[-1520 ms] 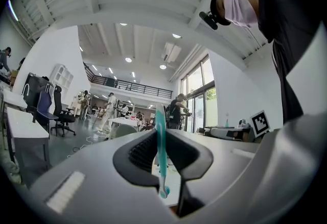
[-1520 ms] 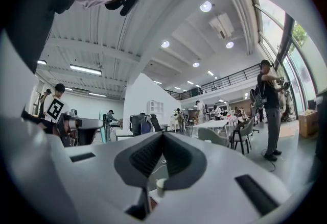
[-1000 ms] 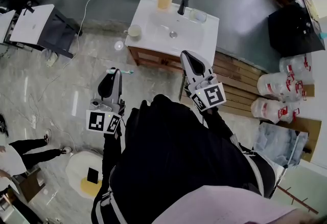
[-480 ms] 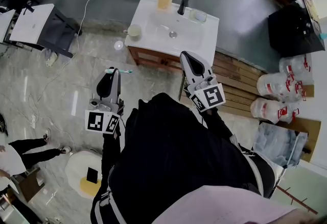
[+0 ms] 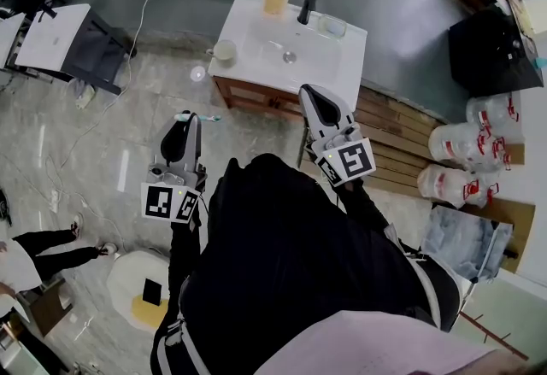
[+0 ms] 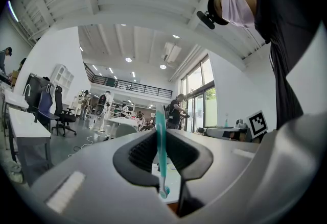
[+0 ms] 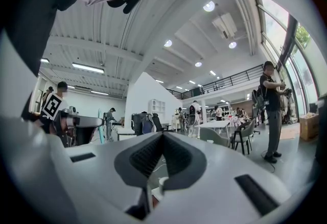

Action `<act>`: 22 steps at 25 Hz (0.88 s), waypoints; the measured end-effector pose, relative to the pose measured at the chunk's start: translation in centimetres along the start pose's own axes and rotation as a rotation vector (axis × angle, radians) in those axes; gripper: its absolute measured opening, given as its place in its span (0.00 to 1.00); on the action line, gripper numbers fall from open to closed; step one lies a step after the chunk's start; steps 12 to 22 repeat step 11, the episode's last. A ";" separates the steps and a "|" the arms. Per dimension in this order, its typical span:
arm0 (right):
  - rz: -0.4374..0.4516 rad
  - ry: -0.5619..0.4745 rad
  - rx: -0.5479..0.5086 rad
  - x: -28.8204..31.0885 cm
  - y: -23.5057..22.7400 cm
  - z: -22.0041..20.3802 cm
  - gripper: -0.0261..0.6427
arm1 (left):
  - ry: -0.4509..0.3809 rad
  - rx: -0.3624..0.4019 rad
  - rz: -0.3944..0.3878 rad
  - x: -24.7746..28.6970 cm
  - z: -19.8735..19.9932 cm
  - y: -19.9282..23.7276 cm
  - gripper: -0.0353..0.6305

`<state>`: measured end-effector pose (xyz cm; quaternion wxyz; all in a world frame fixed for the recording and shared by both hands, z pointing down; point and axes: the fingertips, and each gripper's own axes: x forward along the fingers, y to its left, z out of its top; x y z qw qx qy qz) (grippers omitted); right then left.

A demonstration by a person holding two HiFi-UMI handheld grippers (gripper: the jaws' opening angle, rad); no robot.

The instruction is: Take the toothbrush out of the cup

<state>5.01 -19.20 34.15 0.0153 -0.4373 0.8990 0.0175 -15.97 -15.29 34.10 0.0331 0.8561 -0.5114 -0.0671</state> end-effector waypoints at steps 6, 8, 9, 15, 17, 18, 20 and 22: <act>0.003 0.005 -0.007 0.1 0.0 -0.1 0.04 | -0.003 0.003 0.002 0.1 0.0 0.0 0.14; 0.002 0.006 -0.007 0.1 -0.2 -0.1 0.04 | -0.004 0.005 0.002 0.3 0.1 0.0 0.14; 0.003 0.007 -0.007 0.2 -0.3 -0.1 0.04 | -0.004 0.006 0.002 0.3 0.1 0.0 0.14; 0.003 0.008 -0.007 0.2 -0.4 -0.2 0.04 | -0.005 0.006 0.003 0.5 0.1 0.0 0.14; 0.003 0.008 -0.007 0.2 -0.4 -0.2 0.04 | -0.005 0.006 0.003 0.5 0.1 0.0 0.14; 0.003 0.008 -0.007 0.2 -0.4 -0.2 0.04 | -0.005 0.006 0.003 0.5 0.1 0.0 0.14; 0.003 0.008 -0.007 0.2 -0.4 -0.2 0.04 | -0.005 0.006 0.003 0.5 0.1 0.0 0.14; 0.003 0.008 -0.007 0.2 -0.4 -0.2 0.04 | -0.005 0.006 0.003 0.5 0.1 0.0 0.14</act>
